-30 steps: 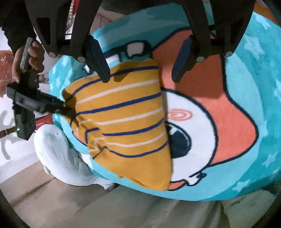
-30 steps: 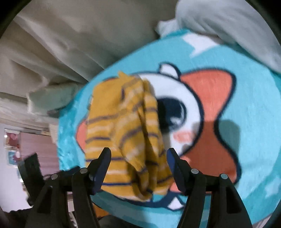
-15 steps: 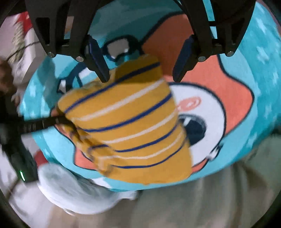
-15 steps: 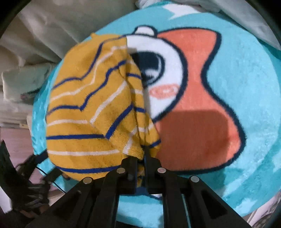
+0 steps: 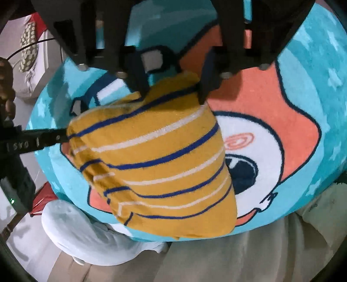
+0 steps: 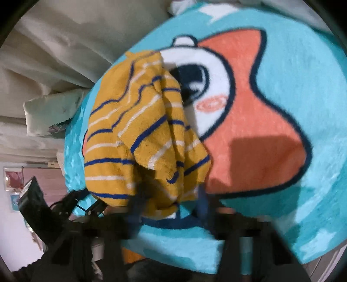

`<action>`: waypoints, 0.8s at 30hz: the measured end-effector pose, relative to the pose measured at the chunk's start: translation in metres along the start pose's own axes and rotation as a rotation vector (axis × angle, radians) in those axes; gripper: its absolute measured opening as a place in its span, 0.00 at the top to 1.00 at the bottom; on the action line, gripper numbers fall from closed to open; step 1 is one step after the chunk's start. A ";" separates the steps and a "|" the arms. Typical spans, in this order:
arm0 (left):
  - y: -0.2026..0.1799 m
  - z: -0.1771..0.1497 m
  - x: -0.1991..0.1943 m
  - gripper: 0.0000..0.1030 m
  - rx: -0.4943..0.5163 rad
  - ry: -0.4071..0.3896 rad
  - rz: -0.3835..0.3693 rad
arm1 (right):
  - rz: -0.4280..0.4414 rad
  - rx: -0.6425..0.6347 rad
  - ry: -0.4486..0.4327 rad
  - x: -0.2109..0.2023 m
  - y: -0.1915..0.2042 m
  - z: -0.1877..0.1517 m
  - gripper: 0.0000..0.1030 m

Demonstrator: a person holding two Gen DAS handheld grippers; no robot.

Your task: Fold small clothes

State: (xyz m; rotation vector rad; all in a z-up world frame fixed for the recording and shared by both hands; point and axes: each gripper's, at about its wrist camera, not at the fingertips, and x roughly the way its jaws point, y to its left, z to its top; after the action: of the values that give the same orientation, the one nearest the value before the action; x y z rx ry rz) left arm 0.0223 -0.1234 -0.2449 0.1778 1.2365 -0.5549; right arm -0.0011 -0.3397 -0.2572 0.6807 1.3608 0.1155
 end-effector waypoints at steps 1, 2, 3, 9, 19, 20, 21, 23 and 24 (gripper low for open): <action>0.001 0.001 -0.004 0.77 -0.015 0.001 -0.009 | -0.002 -0.009 -0.006 -0.003 0.001 -0.002 0.93; 0.005 0.002 -0.014 0.81 -0.043 -0.010 -0.044 | -0.021 -0.021 -0.025 -0.010 0.004 -0.003 0.94; 0.008 0.001 -0.021 0.82 -0.057 -0.025 -0.063 | -0.038 -0.028 -0.043 -0.016 0.010 -0.003 0.94; 0.012 -0.004 -0.003 0.81 -0.052 0.023 -0.059 | -0.062 -0.067 0.005 0.013 0.010 0.000 0.94; 0.036 -0.020 -0.010 0.79 -0.206 0.034 -0.098 | 0.027 -0.243 -0.146 -0.055 0.049 -0.026 0.47; 0.036 -0.020 -0.011 0.79 -0.218 0.029 -0.103 | -0.007 -0.261 -0.130 -0.043 0.053 -0.025 0.47; 0.034 -0.019 -0.011 0.79 -0.216 0.028 -0.105 | -0.043 -0.263 -0.117 -0.033 0.054 -0.024 0.47; 0.026 -0.017 -0.012 0.71 -0.181 0.022 -0.095 | -0.096 -0.232 -0.095 -0.015 0.048 -0.020 0.56; 0.022 -0.017 -0.013 0.66 -0.155 0.017 -0.085 | -0.093 -0.220 -0.083 -0.011 0.046 -0.019 0.72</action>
State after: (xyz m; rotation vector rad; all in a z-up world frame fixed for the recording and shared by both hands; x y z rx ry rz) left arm 0.0161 -0.0941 -0.2422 -0.0003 1.3020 -0.5295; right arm -0.0071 -0.3008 -0.2254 0.4328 1.2757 0.1580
